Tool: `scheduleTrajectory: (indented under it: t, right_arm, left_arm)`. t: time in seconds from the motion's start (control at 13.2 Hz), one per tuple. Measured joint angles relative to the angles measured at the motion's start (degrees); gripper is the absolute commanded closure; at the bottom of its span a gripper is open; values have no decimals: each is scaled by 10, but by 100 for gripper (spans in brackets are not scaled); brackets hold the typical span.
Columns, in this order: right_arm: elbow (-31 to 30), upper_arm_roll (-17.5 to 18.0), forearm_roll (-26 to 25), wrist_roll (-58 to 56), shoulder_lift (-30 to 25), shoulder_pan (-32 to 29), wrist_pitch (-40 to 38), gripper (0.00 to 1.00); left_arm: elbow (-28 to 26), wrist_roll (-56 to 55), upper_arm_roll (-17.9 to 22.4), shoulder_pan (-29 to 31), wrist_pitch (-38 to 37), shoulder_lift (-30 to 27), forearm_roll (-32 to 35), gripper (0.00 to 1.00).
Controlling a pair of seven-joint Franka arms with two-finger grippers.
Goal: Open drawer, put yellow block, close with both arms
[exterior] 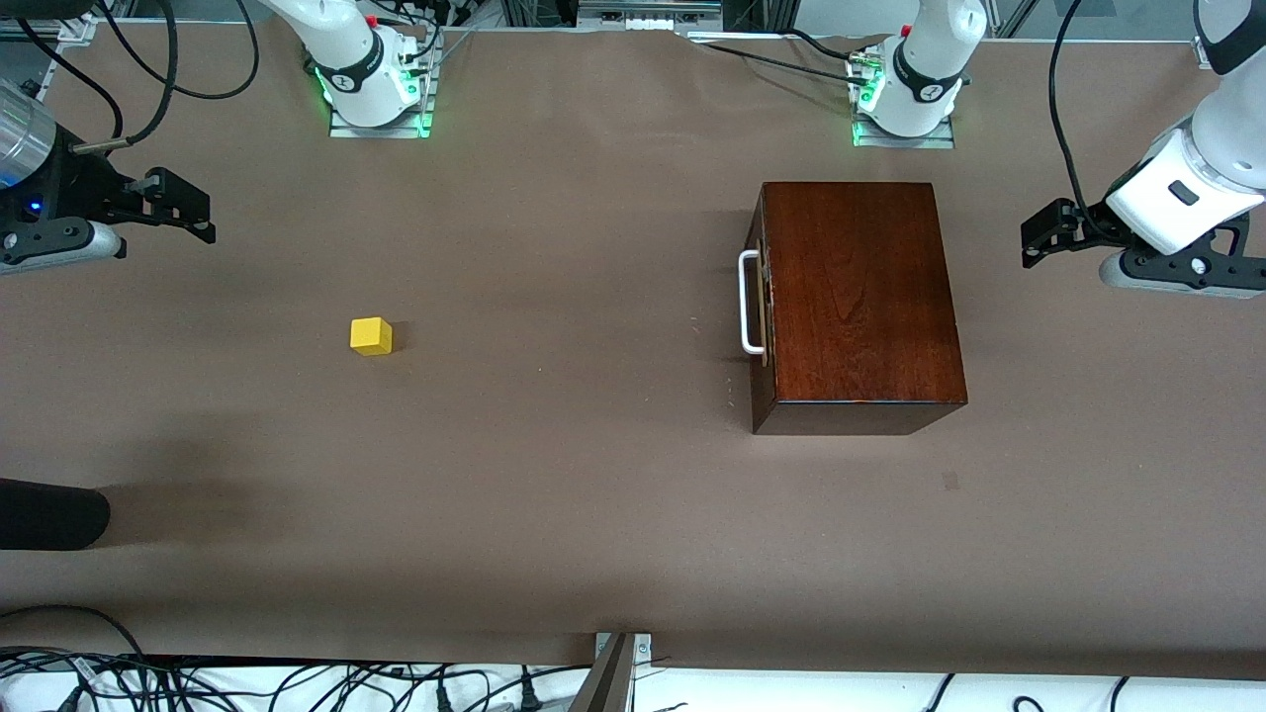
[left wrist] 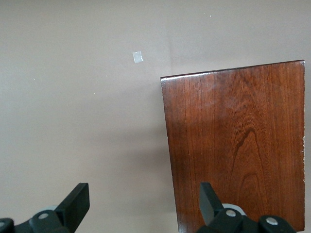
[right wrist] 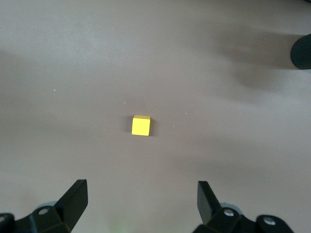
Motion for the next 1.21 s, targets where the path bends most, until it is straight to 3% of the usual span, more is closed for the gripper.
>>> scheduleTrajectory:
  t: [0.61, 1.21]
  right_arm:
    - [0, 0, 0, 0, 0, 0, -1, 0]
    - [0, 0, 0, 0, 0, 0, -1, 0]
  left_arm:
    - [1, 0, 0, 0, -4, 0, 0, 0]
    - [56, -2, -9, -20, -51, 18, -13, 0]
